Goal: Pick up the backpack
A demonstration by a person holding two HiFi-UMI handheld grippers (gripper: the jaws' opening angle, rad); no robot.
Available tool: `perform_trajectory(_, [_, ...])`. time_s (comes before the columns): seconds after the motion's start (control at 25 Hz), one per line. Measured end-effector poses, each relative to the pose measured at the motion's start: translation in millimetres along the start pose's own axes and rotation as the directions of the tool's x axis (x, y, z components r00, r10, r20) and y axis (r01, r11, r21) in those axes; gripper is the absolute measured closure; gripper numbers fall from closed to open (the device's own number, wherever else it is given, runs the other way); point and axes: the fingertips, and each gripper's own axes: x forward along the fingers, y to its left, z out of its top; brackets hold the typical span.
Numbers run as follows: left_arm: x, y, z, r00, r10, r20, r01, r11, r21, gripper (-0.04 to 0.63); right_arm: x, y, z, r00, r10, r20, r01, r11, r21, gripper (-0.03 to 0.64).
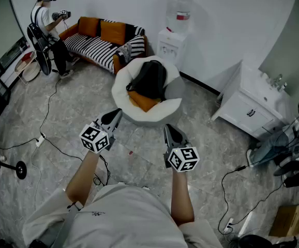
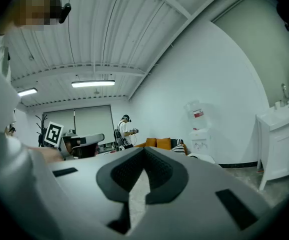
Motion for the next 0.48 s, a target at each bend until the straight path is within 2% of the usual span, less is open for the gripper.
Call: perform_trajectory(0.48, [3.2,-35.9,-1.6,1.000,0.008,-0.001,-0.008,1.000,0.001,0.594,-33.3,-10.7,-0.3,0.999,0.041,0.007,-0.041,0.999,0.005,0.611])
